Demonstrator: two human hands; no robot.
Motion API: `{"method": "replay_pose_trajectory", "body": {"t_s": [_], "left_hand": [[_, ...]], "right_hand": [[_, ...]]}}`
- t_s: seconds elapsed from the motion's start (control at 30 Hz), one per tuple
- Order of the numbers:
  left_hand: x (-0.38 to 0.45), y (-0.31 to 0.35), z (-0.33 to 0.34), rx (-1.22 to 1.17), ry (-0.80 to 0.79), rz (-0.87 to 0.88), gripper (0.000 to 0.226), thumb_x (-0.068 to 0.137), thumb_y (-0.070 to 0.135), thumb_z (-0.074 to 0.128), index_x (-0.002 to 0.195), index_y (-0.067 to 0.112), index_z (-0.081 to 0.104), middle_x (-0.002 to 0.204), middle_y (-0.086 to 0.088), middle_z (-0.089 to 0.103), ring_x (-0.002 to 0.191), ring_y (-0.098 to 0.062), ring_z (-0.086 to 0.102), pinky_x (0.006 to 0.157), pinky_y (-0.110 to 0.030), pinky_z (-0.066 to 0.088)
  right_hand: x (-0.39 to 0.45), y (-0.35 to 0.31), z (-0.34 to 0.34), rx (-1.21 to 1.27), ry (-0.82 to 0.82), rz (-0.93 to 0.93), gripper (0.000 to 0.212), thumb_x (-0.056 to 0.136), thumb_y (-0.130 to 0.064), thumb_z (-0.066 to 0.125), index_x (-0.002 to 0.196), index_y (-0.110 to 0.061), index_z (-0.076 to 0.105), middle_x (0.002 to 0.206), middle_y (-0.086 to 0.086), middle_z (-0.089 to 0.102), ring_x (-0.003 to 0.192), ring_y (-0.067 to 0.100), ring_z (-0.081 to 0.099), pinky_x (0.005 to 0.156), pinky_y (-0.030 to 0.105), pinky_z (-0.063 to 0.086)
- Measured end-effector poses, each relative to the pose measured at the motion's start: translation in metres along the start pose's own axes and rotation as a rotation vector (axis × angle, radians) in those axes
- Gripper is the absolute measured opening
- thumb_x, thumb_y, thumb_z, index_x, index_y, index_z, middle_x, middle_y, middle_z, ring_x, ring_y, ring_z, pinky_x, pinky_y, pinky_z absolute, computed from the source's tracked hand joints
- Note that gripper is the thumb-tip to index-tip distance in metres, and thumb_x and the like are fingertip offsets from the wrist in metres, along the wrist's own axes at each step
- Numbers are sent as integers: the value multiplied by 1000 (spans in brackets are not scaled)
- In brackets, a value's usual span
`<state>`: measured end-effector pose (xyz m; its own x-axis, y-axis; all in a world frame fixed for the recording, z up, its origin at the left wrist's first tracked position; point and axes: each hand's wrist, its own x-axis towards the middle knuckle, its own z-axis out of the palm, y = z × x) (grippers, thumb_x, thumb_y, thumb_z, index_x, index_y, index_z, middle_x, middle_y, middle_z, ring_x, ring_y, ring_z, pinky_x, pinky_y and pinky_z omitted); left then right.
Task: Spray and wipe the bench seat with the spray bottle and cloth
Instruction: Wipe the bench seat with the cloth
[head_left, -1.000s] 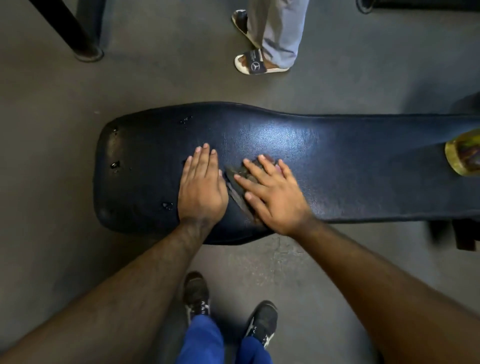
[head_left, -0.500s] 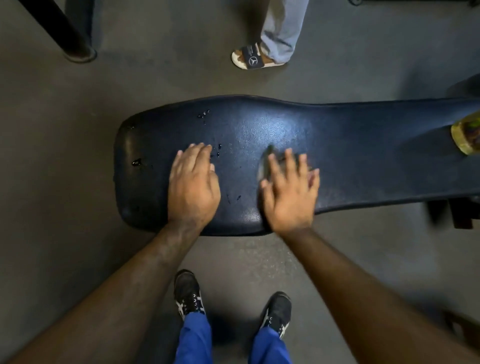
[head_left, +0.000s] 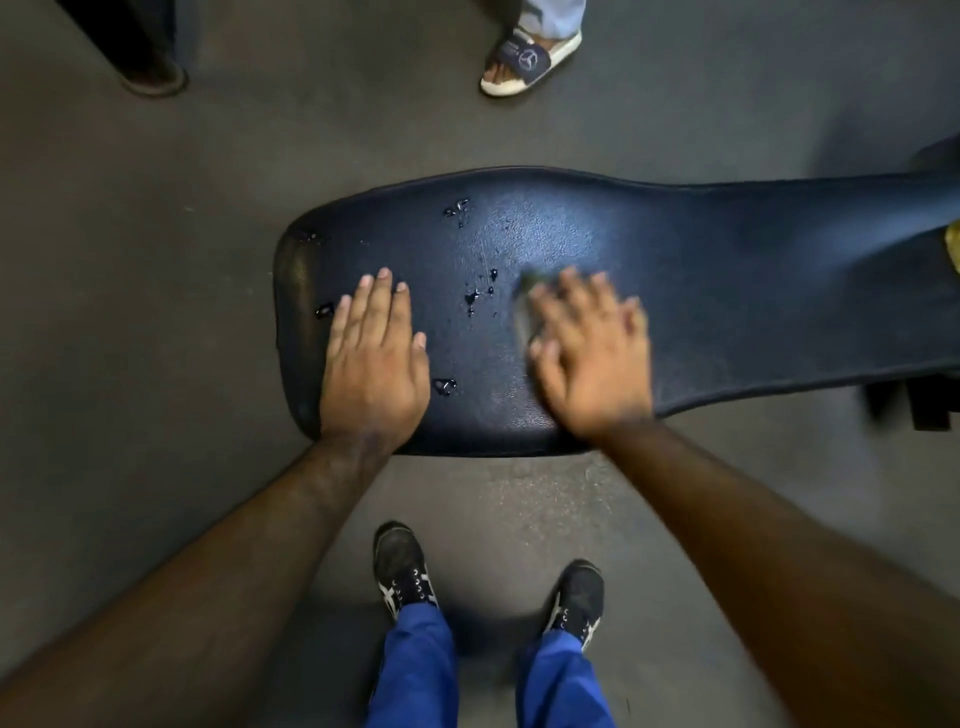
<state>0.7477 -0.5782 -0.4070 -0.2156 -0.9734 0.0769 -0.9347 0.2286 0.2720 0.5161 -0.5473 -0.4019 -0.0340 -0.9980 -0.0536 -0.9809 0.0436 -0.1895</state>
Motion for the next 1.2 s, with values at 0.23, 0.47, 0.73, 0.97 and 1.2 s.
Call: {"method": "replay_pose_trajectory", "body": {"t_s": [0.23, 0.47, 0.73, 0.97, 1.2], "left_hand": [[-1, 2, -1, 79, -1, -83, 60, 96, 32, 40, 146, -1, 38, 156, -19, 34, 147, -31, 27, 122, -46, 17], [0, 3, 0, 104, -36, -79, 61, 97, 33, 37, 147, -3, 36, 156, -21, 32, 147, -32, 25, 122, -46, 16], [0, 2, 1, 77, -32, -86, 60, 98, 33, 33, 147, -1, 36, 156, -19, 32, 147, -31, 26, 122, -46, 19], [0, 1, 4, 84, -7, -94, 58, 98, 32, 34, 146, -1, 39, 155, -19, 34, 147, -30, 28, 121, -46, 21], [-1, 1, 3, 54, 23, -101, 57, 98, 31, 35, 145, 0, 41, 154, -17, 37, 146, -29, 31, 121, -44, 21]], "right_hand": [[-7, -18, 1, 5, -160, -406, 56, 99, -47, 36, 154, -34, 37, 166, 1, 26, 155, 28, 17, 122, 59, 13], [61, -54, 1, 76, -135, -23, 61, 98, -51, 29, 156, -35, 31, 168, 1, 18, 156, 30, 7, 122, 57, 1], [123, -62, 0, 106, -161, 134, 59, 100, -51, 38, 156, -38, 27, 170, -2, 11, 157, 28, 0, 122, 56, -1], [166, -70, -3, 75, -163, 150, 50, 101, -43, 36, 150, -40, 40, 167, -1, 24, 156, 28, 9, 123, 57, 2], [165, -60, -3, 51, -148, -11, 53, 99, -46, 31, 152, -39, 38, 166, 1, 27, 155, 29, 15, 123, 55, 7]]}}
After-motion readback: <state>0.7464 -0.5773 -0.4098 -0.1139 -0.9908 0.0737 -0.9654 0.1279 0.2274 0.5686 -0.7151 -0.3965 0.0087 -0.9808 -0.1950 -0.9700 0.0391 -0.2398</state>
